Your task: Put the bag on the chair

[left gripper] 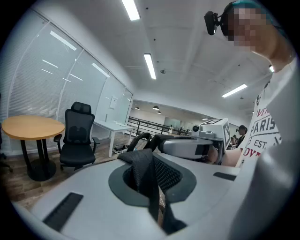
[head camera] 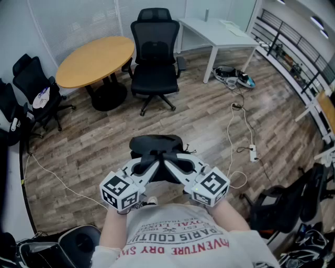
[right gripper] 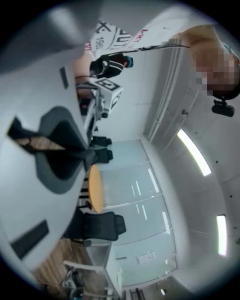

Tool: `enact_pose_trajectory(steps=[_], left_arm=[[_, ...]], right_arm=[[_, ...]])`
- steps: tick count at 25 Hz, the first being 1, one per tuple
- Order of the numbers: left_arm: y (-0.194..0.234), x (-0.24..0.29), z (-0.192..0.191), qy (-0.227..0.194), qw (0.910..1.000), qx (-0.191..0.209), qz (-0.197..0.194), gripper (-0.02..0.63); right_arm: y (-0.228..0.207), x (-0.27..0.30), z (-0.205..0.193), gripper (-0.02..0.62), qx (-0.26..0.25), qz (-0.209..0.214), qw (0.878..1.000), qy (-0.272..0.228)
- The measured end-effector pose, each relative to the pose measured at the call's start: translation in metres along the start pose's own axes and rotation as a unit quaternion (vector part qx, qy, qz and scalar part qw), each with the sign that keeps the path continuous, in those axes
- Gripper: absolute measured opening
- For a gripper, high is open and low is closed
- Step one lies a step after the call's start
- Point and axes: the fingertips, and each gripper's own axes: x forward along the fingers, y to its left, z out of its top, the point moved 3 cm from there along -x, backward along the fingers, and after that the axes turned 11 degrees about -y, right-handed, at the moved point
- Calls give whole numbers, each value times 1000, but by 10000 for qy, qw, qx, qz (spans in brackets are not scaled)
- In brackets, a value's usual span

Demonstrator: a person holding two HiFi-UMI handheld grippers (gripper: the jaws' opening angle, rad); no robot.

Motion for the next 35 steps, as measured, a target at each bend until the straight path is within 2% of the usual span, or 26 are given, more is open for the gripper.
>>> enact_pose_trajectory(steps=[10,16,23,29,35], left_arm=[[24,3,2,81,9998,-112,-109,38],[51,-9,-6,293,9989,-284,-240,38],[96,-26,-18,645,9956,-426,-524,38],[132,-18,-19,694,9959,-393,-435,38],[183,28,-10,650,9970,-414,-29,38]], right_arm=[[-13,23,-2,46,61,-63,9999,75],[-13,51,-17,46,300,-54,9993,220],[-15,94,-42,46,637,-240,9971,343],[-35,123,-53,46,740,-205,9964,344],[-97,156,-51,46,718,67,9970,295]])
